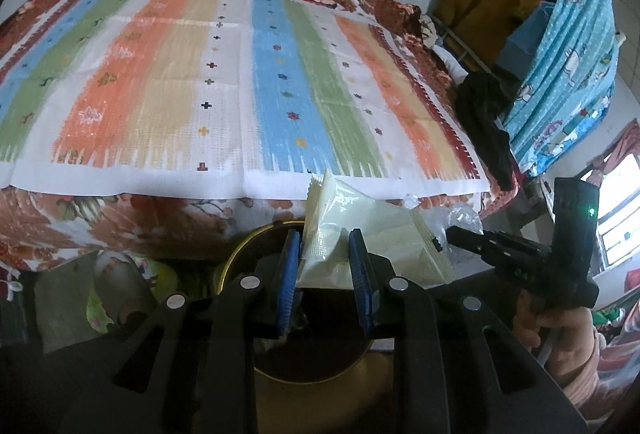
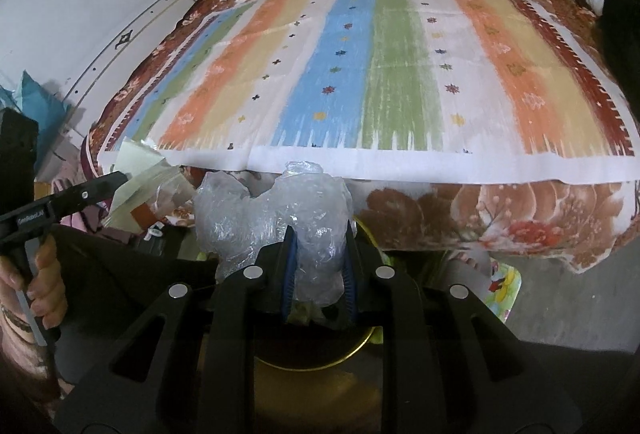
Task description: Collect trash
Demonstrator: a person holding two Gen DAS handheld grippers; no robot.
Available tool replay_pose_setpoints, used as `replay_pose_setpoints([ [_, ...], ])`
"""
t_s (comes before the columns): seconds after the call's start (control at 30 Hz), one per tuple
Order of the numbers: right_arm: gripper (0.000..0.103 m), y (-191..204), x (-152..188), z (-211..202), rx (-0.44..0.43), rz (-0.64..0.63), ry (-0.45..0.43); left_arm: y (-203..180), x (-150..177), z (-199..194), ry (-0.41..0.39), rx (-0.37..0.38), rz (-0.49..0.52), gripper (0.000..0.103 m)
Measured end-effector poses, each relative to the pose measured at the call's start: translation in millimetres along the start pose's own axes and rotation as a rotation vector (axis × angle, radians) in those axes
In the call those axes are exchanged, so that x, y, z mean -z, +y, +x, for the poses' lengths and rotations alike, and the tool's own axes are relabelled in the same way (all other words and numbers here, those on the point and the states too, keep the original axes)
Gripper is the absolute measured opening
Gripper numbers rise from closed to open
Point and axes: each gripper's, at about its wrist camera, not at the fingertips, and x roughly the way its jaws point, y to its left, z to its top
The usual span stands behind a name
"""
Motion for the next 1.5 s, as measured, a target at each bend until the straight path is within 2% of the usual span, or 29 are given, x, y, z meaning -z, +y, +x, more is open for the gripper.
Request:
replay_pose_setpoints([
  [0.17,0.019,7.0,10.1,4.0,0.008,-0.019,0.023,1.3,6.8,-1.2,-0.008,0.016,-0.024,0.026],
  [0.4,0.019,14.1,21.4,8.9,0.021,-0.030,0.046,-6.3,11.3,3.4,0.002,0.035,-0.009,0.027],
  [0.5,0.024,15.2,23.1,11.5,0.042,-0.035,0.058,-8.9,11.5,5.2,0.008,0.046,-0.004,0.030],
  [0.53,0.025,15.6,23.4,12.8,0.046,-0.037,0.066,-9.7,11.2,6.3,0.013,0.050,-0.003,0.032],
  [0.6,0.028,16.2,24.9,15.8,0.040,-0.035,0.086,-9.8,11.0,7.7,0.018,0.054,-0.006,0.043],
  [0.67,0.036,16.2,26.0,19.1,0.030,-0.034,0.105,-9.5,11.0,9.7,0.027,0.061,-0.011,0.051],
  [1.07,0.048,21.3,26.8,20.7,0.023,-0.051,0.104,-9.1,11.4,15.3,0.046,0.016,-0.003,0.056],
  [1.2,0.049,22.9,26.6,19.2,0.026,-0.061,0.096,-8.2,13.5,18.9,0.062,-0.009,0.002,0.059],
  [1.33,0.050,24.9,26.2,18.9,0.028,-0.068,0.089,-8.8,14.8,21.5,0.075,-0.026,0.012,0.062],
  [1.5,0.057,24.7,25.8,16.9,0.025,-0.068,0.075,-7.8,19.9,24.5,0.102,-0.024,0.007,0.072],
])
